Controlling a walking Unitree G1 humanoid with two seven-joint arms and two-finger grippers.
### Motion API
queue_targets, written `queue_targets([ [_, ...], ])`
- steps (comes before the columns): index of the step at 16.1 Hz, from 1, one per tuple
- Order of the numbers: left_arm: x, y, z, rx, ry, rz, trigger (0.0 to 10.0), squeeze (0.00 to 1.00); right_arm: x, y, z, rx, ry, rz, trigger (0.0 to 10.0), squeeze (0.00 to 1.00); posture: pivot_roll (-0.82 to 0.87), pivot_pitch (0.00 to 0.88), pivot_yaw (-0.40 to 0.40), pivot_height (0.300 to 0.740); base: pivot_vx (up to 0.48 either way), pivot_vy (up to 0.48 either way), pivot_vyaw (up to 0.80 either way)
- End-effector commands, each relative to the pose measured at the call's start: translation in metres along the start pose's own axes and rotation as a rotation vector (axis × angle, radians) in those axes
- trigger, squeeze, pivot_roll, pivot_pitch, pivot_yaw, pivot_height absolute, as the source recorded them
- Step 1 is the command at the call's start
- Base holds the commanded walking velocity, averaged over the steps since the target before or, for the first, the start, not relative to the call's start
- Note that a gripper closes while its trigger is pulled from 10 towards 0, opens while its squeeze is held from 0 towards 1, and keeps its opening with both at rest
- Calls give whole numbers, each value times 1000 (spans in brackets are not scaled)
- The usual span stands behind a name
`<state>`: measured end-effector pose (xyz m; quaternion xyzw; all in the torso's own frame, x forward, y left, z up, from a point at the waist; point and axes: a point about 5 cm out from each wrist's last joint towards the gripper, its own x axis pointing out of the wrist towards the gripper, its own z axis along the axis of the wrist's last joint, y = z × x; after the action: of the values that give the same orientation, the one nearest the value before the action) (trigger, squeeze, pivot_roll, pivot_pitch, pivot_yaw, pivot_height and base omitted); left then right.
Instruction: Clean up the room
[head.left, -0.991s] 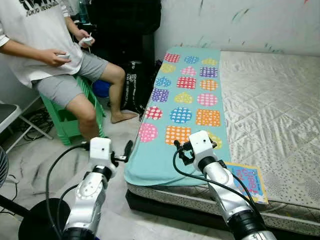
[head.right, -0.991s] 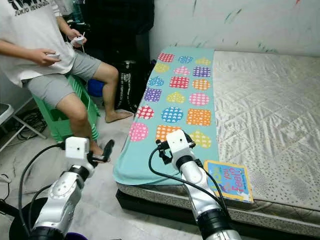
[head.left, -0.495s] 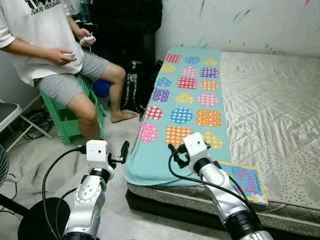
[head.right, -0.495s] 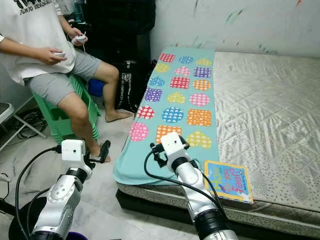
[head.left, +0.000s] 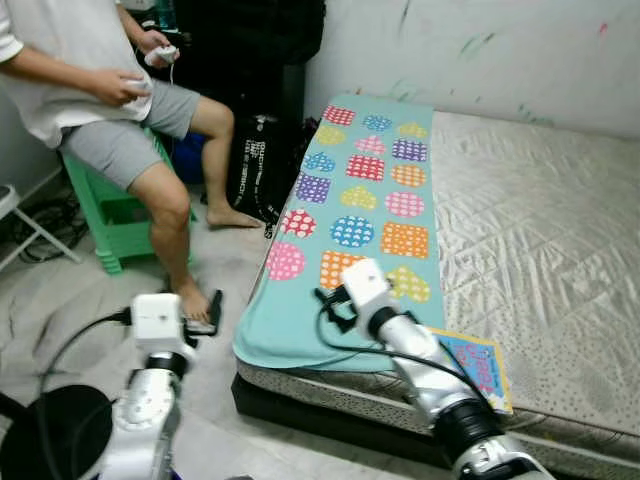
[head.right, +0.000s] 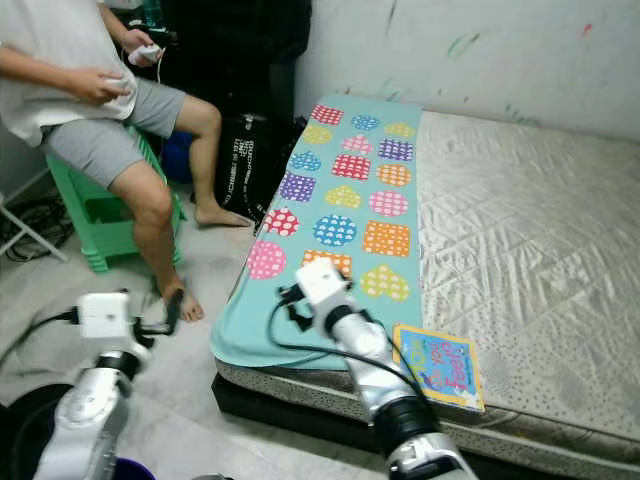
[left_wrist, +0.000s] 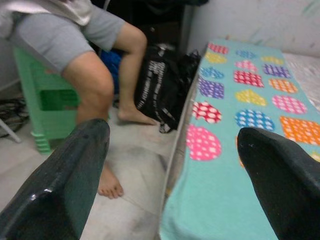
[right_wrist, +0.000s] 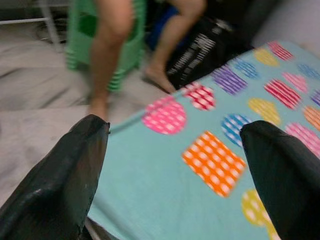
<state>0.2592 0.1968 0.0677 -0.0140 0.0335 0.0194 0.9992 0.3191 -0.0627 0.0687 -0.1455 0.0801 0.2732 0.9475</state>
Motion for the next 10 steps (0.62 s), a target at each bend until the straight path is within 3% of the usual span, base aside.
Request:
queue_targets([
  [1, -1, 2, 3, 9, -5, 16, 10000, 0, 3, 1, 7, -21, -20, 18, 10000, 0, 218, 25, -75, 740, 0, 0, 0],
  [5, 6, 3, 5, 29, -11, 20, 10000, 0, 5, -2, 2, -25, 2, -18, 10000, 0, 171, 0, -72, 740, 0, 0, 0],
  [8, 13, -7, 3, -14, 1, -6, 10000, 0, -1, -17, -1, -22, -6, -75, 10000, 0, 115, 0, -31, 740, 0, 0, 0],
  [10, 15, -10, 1, -1, 12, -35, 10000, 0, -7, -28, -1, 0, -33, -146, 10000, 0, 86, 0, 2, 740, 0, 0, 0],
])
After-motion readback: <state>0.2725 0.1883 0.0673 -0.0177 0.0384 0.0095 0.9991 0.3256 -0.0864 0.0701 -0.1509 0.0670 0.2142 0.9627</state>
